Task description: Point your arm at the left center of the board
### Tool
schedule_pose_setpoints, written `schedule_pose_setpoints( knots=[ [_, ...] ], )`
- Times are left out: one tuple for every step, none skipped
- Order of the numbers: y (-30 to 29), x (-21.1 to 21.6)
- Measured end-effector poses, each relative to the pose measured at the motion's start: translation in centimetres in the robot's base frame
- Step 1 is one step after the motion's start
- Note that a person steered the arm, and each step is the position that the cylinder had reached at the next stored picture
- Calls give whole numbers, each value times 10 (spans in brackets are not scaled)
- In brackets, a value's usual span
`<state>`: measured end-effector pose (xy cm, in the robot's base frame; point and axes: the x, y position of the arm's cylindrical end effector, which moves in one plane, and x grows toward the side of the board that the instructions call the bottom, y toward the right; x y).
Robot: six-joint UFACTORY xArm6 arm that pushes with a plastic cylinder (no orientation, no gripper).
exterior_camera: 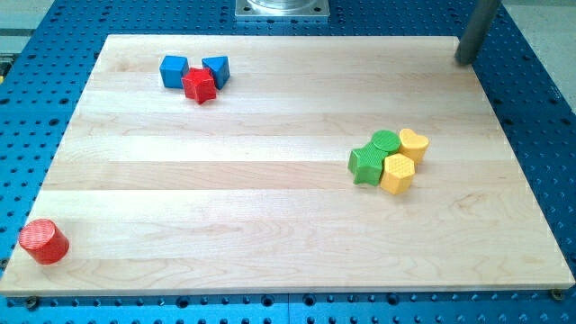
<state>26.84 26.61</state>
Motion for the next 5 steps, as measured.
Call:
schedule_pose_setpoints(
  knots=[
    [-76, 46],
    [-177, 30],
    [-295, 70],
    [-401, 119],
    [-456, 139]
  ],
)
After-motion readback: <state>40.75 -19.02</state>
